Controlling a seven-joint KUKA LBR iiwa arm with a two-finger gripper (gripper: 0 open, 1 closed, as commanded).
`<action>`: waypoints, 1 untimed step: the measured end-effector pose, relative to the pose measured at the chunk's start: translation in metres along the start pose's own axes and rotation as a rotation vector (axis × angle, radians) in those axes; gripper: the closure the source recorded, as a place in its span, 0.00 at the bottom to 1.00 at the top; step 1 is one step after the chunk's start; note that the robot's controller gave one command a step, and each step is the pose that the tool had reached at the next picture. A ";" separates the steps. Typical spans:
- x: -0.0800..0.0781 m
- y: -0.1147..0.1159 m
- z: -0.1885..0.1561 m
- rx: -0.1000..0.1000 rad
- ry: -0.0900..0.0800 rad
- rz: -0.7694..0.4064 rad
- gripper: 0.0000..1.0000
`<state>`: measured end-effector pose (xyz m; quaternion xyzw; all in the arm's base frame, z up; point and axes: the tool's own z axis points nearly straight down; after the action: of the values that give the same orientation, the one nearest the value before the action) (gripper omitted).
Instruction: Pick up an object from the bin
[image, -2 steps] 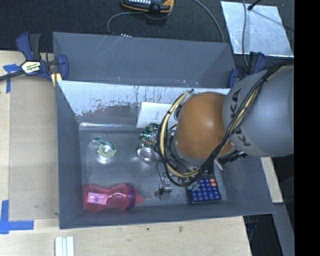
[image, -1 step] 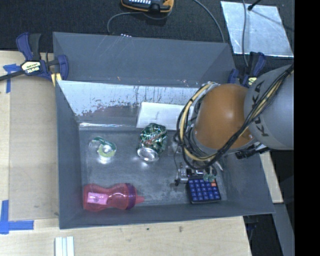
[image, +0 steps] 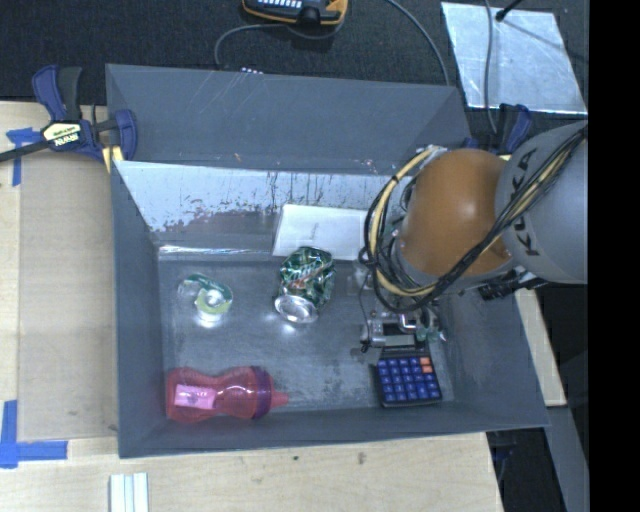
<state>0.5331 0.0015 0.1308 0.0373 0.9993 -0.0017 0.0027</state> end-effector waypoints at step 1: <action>0.003 0.015 -0.018 -0.005 0.000 -0.170 0.00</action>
Offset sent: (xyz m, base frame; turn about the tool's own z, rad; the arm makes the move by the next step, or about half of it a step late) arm 0.0050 0.0140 0.0470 0.0680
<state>0.5309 0.0171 0.1486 -0.0478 0.9989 0.0003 0.0024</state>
